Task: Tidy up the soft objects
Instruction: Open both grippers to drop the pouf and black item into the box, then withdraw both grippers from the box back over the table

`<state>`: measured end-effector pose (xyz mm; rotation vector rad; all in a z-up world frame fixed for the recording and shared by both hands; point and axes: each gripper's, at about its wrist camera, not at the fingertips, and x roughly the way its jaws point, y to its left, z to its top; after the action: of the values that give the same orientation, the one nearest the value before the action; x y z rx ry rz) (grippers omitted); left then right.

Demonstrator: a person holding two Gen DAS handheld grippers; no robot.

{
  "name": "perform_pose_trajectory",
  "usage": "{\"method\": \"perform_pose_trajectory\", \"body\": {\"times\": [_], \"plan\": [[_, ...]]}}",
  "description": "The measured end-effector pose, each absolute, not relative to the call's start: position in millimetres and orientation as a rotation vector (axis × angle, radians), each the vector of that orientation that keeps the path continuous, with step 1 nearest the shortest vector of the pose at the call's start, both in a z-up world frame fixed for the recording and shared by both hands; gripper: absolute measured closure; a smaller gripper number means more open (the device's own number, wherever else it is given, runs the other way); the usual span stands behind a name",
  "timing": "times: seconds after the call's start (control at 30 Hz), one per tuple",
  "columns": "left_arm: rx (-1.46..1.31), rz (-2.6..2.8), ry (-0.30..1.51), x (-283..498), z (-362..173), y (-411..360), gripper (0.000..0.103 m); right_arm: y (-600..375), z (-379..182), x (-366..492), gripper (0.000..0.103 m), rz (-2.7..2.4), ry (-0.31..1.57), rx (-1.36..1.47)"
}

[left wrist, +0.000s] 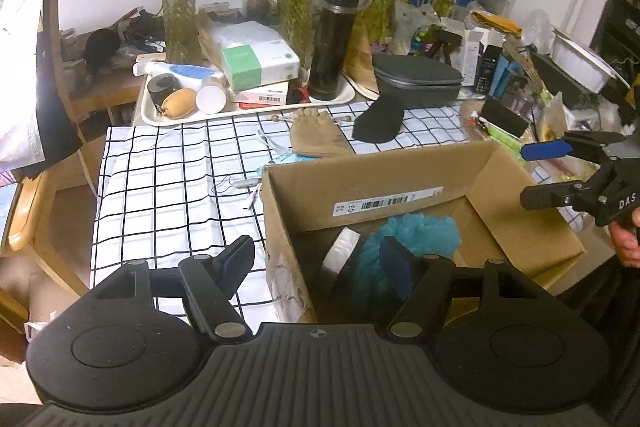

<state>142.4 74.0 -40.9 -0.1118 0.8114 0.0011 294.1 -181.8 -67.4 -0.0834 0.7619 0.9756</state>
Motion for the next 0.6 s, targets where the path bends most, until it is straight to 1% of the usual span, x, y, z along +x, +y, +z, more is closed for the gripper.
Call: {"method": "perform_pose_trajectory", "body": {"times": [0.27, 0.6], "plan": [[-0.13, 0.011, 0.803, 144.9, -41.0, 80.5, 0.034, -195.9, -68.9, 311.4, 0.0, 0.884, 0.795, 0.027], [-0.146, 0.006, 0.792, 149.5, -40.6, 86.2, 0.034, -193.9, -72.5, 317.7, 0.0, 0.84, 0.806, 0.023]]}}
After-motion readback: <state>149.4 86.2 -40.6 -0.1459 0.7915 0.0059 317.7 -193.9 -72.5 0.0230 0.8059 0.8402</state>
